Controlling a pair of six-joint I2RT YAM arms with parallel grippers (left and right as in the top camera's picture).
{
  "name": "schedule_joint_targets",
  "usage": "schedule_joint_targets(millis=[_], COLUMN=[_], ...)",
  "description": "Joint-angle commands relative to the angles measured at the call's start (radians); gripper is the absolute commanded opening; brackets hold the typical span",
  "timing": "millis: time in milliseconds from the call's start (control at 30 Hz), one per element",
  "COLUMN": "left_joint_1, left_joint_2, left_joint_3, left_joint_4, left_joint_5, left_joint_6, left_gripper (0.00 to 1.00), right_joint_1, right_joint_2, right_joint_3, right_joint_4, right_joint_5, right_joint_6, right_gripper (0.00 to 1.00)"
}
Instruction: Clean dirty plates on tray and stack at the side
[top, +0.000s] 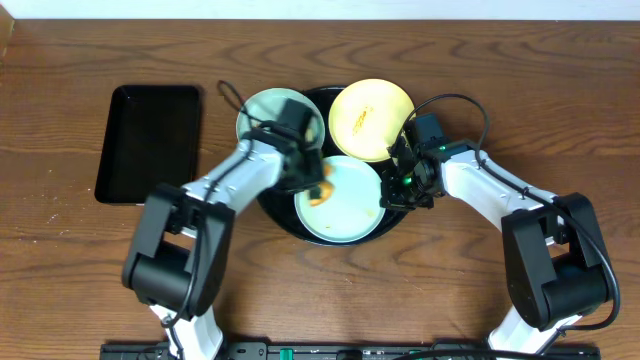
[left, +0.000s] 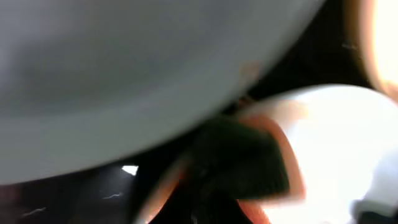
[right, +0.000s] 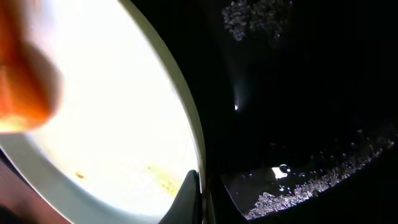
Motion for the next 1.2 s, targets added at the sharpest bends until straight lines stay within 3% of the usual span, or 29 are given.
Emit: schedule_joint_targets(millis=[0, 200, 367, 533, 700, 833, 967, 1167], left_joint_1=[0.057, 0.093, 0.125, 0.166, 0.173, 0.174, 0.174, 0.174], left_joint_2=[-0.025, -0.176, -0.334, -0.407, -0.396, -0.386, -0.385, -0.385], left_joint_3=[0.052, 0.115, 0.116, 0.116, 0.106, 0.097, 0.097, 0.097], left_joint_4=[-0.087, -0.254, -0.279, -0.282, -0.294, -0.295, -0.294, -0.294], left_joint_5=[-0.081, -0.081, -0.082, -0.082, -0.083, -0.086, -0.086, -0.087], left_joint_6=[0.066, 0.102, 0.109, 0.109, 0.112, 0.113, 0.116, 0.131], left_gripper=[0.08, 0.08, 0.08, 0.07, 0.08, 0.07, 0.07, 0.07], right_joint_1=[-0.005, -0.005, -0.005, -0.005, -0.004, 0.007, 0.009, 0.005], right_joint_2=[0.005, 0.005, 0.005, 0.005, 0.01, 0.031, 0.042, 0.011], right_joint_3=[0.004, 0.004, 0.004, 0.004, 0.004, 0.004, 0.005, 0.008], right_joint_4=[-0.013, -0.012, -0.01, 0.017, 0.051, 0.066, 0.068, 0.055], right_joint_5=[0.002, 0.002, 0.001, 0.001, 0.002, 0.002, -0.006, -0.005], right_joint_6=[-0.027, -0.027, -0.027, -0.026, -0.026, -0.024, -0.018, -0.02], right_gripper=[0.01, 0.01, 0.01, 0.22, 0.31, 0.23, 0.02, 0.01])
